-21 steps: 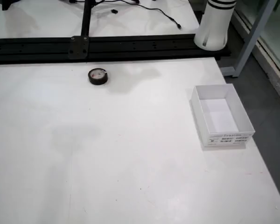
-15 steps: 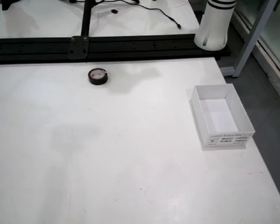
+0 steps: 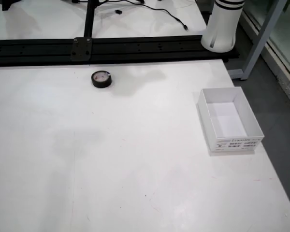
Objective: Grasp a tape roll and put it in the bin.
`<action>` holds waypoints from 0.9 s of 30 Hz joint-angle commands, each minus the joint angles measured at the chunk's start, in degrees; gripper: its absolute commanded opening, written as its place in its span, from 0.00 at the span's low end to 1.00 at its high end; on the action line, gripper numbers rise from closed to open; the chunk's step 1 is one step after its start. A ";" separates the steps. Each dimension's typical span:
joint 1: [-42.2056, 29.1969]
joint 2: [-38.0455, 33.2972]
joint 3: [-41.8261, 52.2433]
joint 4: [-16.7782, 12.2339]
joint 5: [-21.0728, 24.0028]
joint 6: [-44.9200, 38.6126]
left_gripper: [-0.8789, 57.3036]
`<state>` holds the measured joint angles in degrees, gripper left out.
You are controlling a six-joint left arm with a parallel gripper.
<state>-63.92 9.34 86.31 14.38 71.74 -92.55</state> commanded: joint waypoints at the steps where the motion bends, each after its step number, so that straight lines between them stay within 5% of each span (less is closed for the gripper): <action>1: 1.34 2.52 -1.85 -0.14 -0.11 0.00 0.22; 8: 1.60 8.32 -4.83 -0.41 -2.30 0.00 0.30; 27: -4.46 39.26 -28.30 -3.57 -4.24 -1.23 0.27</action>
<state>-63.85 25.69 75.51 13.35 68.91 -92.55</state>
